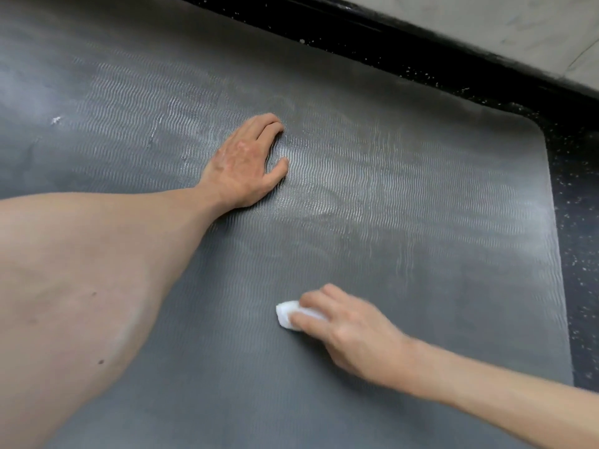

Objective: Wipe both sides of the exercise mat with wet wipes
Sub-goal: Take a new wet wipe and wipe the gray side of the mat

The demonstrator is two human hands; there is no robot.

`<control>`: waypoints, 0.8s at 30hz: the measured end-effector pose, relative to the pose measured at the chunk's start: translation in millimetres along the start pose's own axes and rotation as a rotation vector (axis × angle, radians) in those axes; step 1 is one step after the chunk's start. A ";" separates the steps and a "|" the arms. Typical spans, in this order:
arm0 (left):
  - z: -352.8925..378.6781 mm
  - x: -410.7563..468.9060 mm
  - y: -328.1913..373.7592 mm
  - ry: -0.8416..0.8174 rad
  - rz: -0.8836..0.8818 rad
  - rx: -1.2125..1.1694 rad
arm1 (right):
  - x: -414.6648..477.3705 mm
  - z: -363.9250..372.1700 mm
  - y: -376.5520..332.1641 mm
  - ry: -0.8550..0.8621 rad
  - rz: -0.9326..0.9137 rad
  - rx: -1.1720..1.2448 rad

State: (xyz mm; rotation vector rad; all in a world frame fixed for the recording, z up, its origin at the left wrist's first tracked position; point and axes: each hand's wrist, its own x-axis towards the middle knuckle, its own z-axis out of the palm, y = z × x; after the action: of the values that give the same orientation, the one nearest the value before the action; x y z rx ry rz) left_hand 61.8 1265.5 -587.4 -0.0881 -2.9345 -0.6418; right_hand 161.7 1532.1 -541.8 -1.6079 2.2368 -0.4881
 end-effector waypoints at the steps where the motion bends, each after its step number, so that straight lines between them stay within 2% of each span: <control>1: 0.7 -0.5 -0.1 0.002 0.001 0.007 | 5.8 -3.2 8.7 0.023 0.025 -0.010; 4: 1.2 -0.6 2.1 -0.002 0.007 0.032 | 26.1 -8.5 30.9 0.191 0.212 -0.090; 6: -1.6 -2.3 4.3 -0.024 0.024 0.087 | 21.0 3.6 19.3 0.234 0.251 -0.107; 9: -10.2 -10.8 10.9 -0.098 0.114 0.155 | -10.2 22.1 -17.7 0.131 0.054 -0.052; 11: -16.4 -26.3 18.5 -0.141 0.189 0.157 | -18.5 15.8 -15.2 0.029 -0.057 -0.061; 13: -16.7 -50.8 27.4 -0.178 0.237 0.133 | -7.9 0.9 6.3 0.075 0.045 -0.074; 15: -14.1 -81.6 36.9 -0.237 0.250 0.091 | 5.4 -12.8 28.3 0.208 0.202 -0.148; 17: -13.1 -113.8 42.2 -0.279 0.270 0.066 | 6.6 -8.2 25.7 0.247 0.244 -0.176; 21: -16.0 -158.2 43.0 -0.311 0.358 0.099 | -29.4 20.7 -33.0 0.105 0.049 -0.020; 24: -14.0 -165.7 44.0 -0.323 0.352 0.103 | -35.8 21.7 -35.7 -0.022 -0.049 -0.010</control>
State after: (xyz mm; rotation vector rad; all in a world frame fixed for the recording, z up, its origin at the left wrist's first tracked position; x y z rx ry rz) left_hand 231.2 1295.0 -580.8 -0.7428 -3.1247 -0.4562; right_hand 212.2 1553.8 -541.7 -1.6681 2.1921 -0.4703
